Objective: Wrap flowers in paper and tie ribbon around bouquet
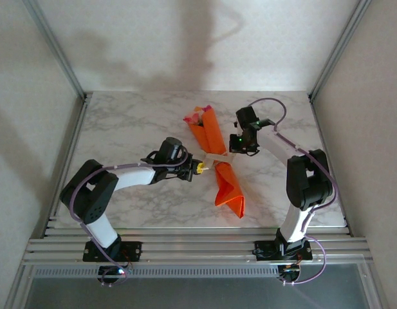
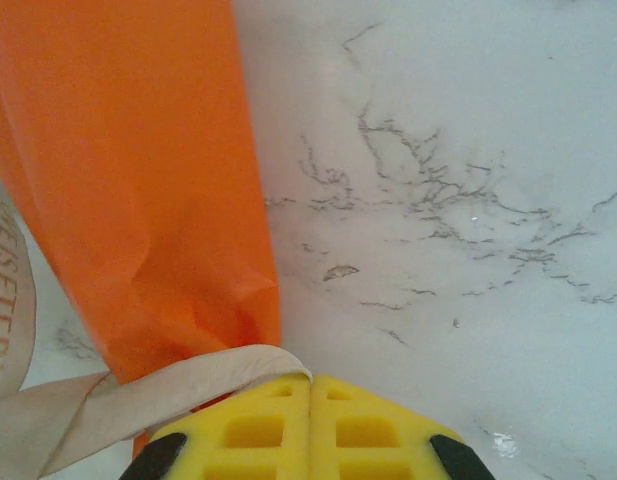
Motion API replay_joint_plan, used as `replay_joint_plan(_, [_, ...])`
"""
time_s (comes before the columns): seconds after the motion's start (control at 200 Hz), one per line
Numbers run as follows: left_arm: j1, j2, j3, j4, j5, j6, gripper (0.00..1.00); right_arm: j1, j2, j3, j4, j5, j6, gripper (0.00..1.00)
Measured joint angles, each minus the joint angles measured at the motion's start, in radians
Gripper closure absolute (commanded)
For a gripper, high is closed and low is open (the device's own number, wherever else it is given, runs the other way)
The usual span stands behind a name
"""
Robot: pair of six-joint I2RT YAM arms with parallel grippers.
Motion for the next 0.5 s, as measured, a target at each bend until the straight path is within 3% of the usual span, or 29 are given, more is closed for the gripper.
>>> replay_joint_plan(0.501, [0.000,-0.031,-0.080,0.021,0.033,-0.009,1.00,-0.070,-0.010,-0.064,0.049,-0.006,0.082,1.00])
